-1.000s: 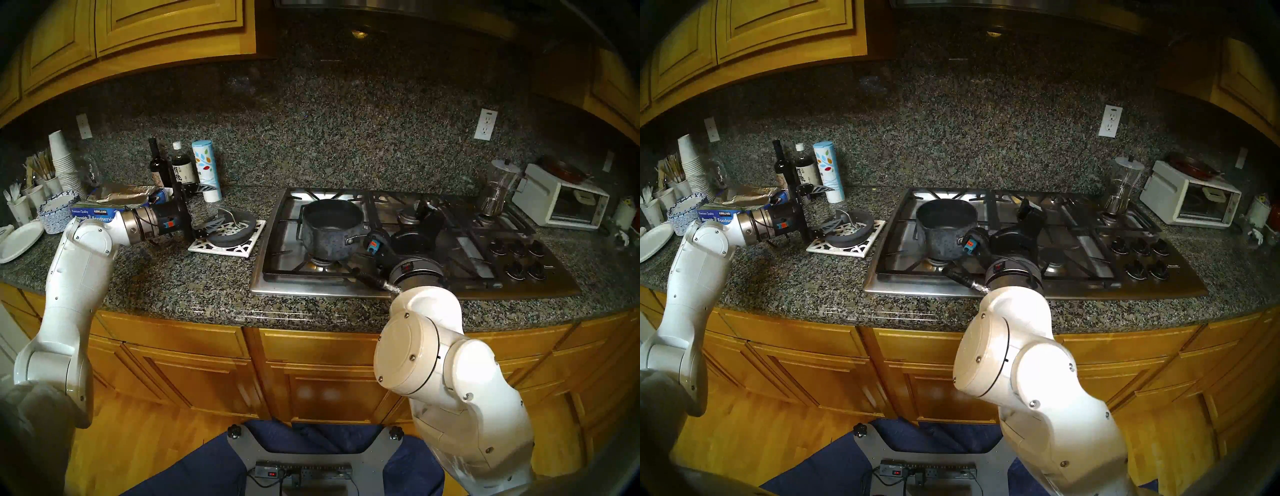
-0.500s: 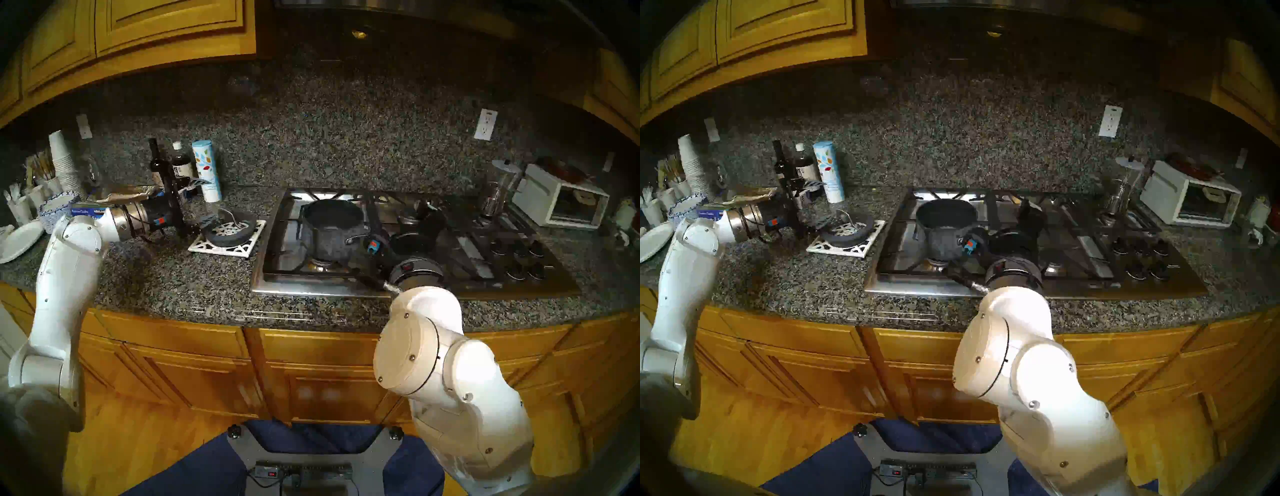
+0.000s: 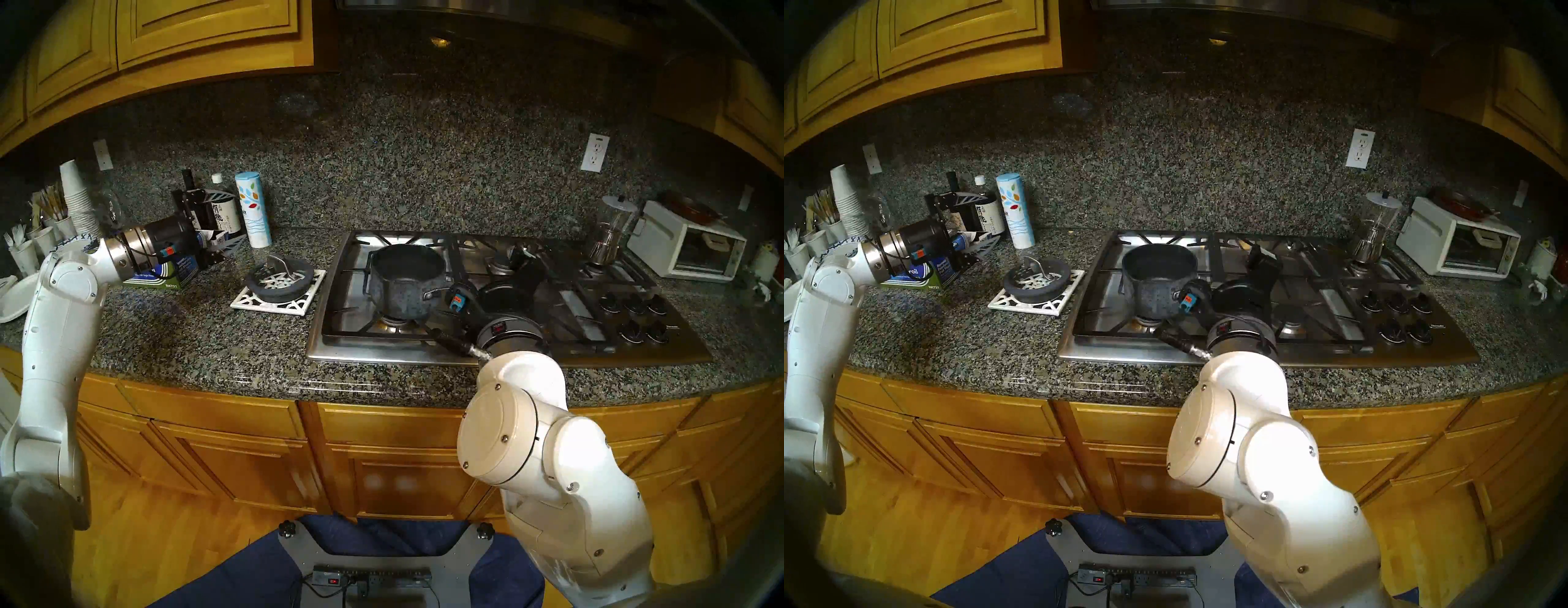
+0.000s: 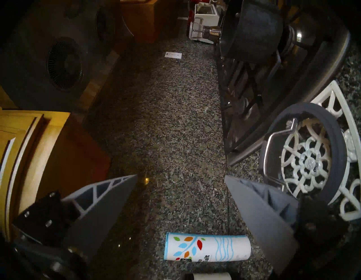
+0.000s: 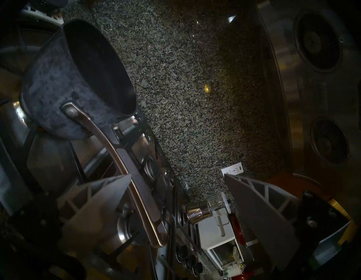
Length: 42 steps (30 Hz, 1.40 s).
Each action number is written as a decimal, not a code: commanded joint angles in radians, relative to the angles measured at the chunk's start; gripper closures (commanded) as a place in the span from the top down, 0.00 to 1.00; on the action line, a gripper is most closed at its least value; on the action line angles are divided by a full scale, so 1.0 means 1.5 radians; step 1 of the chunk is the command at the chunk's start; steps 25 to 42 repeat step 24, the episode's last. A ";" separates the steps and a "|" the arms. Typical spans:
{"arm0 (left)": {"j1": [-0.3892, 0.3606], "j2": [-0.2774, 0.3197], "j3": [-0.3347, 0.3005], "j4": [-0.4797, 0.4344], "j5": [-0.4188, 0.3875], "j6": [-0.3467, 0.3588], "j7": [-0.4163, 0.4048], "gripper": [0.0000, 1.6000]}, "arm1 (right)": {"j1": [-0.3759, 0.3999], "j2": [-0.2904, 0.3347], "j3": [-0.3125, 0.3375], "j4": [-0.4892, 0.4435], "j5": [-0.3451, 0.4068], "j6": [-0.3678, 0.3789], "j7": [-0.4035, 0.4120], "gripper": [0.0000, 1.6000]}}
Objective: Pick up the pot, put it on the stove, take off the pot lid
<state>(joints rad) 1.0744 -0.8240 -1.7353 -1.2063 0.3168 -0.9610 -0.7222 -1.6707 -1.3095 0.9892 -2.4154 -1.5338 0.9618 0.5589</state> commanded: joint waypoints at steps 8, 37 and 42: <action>0.036 0.024 -0.055 -0.041 -0.055 0.001 0.024 1.00 | 0.009 -0.001 -0.001 -0.019 -0.015 -0.001 -0.008 1.00; 0.068 0.028 -0.071 -0.064 -0.081 0.001 0.025 1.00 | 0.009 -0.002 -0.001 -0.019 -0.019 -0.001 -0.006 1.00; 0.068 0.028 -0.071 -0.064 -0.081 0.001 0.025 1.00 | 0.009 -0.002 -0.001 -0.019 -0.019 -0.001 -0.006 1.00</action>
